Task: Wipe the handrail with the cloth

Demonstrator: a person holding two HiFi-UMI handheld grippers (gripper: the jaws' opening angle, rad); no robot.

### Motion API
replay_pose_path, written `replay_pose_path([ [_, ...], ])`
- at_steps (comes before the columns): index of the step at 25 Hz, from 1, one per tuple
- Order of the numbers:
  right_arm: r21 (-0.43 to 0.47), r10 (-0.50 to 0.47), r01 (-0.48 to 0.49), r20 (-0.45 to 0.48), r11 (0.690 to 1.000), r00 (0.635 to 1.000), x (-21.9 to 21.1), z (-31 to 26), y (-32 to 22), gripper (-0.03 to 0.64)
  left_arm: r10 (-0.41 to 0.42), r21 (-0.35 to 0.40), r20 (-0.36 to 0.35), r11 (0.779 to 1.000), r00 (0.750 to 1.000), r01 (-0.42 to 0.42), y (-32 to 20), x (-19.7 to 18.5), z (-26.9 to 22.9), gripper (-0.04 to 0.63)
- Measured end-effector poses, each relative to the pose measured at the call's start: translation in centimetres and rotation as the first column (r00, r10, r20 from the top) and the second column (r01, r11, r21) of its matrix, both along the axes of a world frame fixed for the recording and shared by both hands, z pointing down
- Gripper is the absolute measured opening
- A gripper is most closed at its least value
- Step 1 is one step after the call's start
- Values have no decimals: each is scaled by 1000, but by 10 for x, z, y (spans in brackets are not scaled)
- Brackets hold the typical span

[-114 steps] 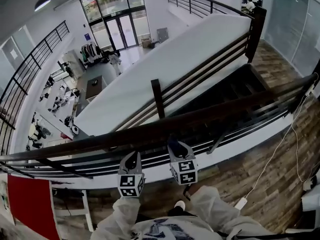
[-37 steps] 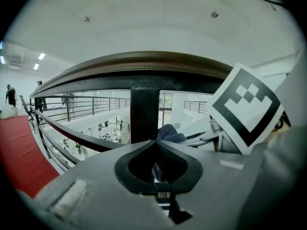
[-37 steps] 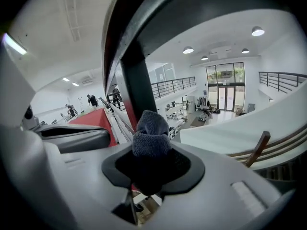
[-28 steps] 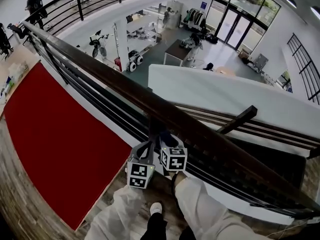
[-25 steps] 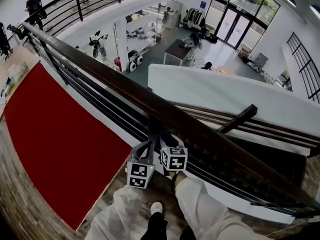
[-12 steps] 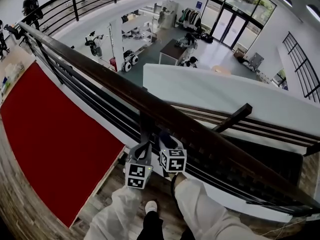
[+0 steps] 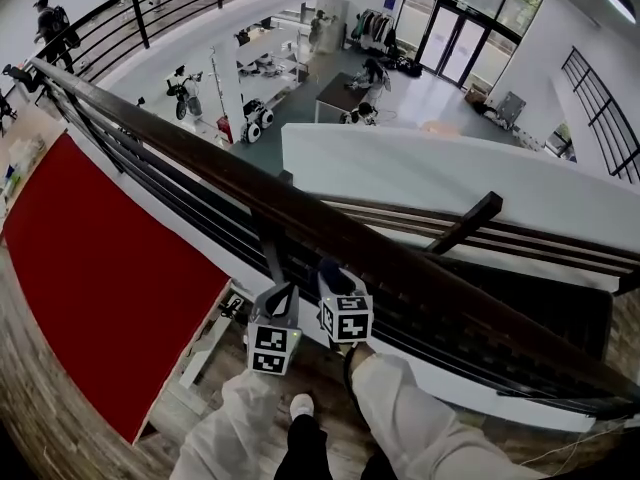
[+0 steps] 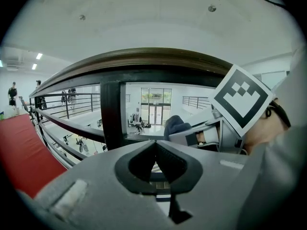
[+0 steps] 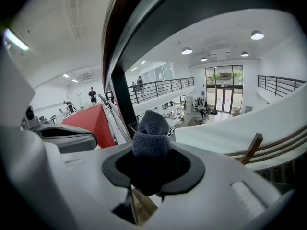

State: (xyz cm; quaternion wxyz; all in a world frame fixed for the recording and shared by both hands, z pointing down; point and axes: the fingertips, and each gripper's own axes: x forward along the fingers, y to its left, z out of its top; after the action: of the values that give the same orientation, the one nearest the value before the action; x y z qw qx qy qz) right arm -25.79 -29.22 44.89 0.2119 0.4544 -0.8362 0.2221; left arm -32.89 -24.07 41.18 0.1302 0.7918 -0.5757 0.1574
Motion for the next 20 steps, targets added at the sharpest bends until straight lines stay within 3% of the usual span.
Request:
replay_pose_path([
  [20, 9, 33, -33, 21, 999, 999, 83, -7, 36, 115, 76, -11, 5, 997, 997, -76, 23, 80, -5, -6],
])
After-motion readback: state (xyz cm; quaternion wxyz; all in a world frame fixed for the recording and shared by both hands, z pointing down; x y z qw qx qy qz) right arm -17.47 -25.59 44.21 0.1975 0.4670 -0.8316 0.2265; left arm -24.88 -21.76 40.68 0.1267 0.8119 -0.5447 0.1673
